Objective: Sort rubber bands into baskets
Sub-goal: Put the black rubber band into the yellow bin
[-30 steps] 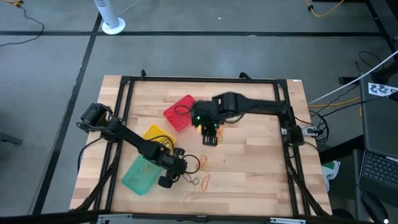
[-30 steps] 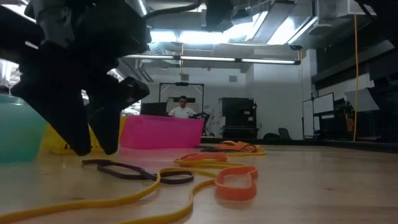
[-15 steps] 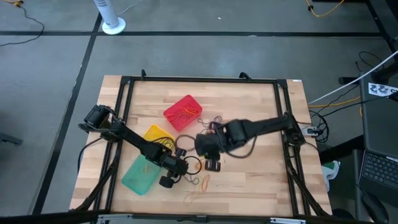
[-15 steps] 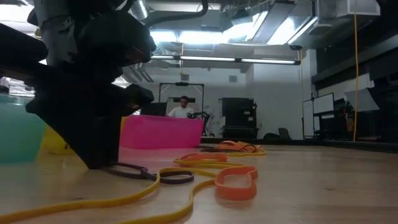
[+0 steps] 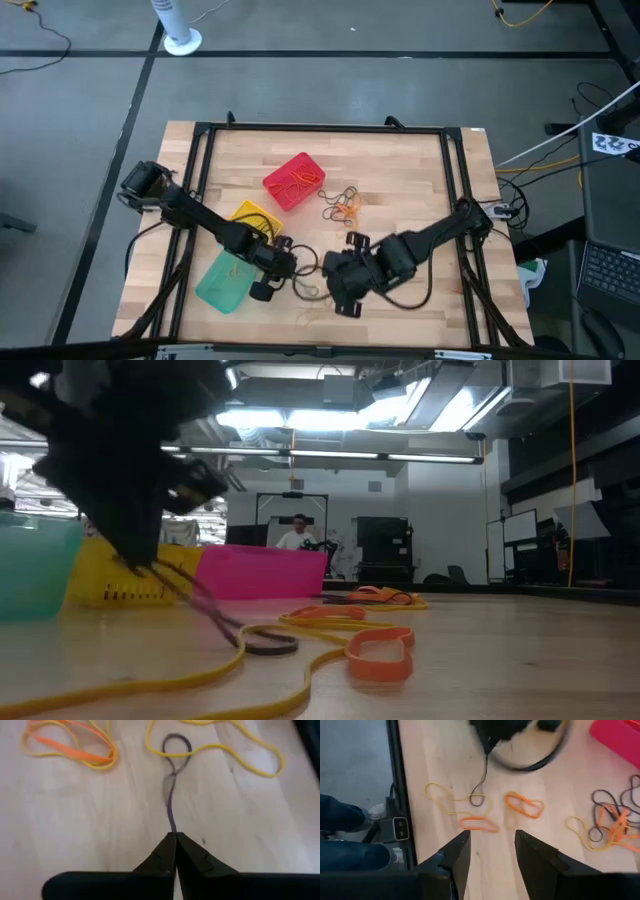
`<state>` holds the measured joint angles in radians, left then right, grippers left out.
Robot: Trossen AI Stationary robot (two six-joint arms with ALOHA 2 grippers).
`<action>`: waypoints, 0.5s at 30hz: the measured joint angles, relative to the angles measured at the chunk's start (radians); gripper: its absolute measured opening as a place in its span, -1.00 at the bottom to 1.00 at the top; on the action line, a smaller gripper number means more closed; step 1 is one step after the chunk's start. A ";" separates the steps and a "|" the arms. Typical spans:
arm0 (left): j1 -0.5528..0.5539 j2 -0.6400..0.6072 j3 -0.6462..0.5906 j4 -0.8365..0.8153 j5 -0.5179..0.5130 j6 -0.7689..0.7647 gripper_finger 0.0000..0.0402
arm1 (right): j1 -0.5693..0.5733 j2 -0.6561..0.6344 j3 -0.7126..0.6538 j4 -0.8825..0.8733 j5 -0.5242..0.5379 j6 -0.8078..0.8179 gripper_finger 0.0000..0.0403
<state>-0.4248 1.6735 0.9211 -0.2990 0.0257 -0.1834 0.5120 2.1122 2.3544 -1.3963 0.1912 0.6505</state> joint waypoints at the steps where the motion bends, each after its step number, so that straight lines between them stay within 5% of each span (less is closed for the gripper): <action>1: 0.000 -0.018 0.000 -0.022 0.000 -0.011 -0.99 | 0.010 0.009 0.000 0.010 0.008 0.001 -0.22; 15: 0.018 -0.414 0.001 -0.253 -0.026 -0.107 -1.00 | 0.043 0.199 0.000 0.144 0.065 -0.026 -0.22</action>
<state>-0.4070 1.2591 0.9222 -0.5524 -0.0004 -0.2909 0.5550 2.3108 2.3547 -1.2523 0.2558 0.6242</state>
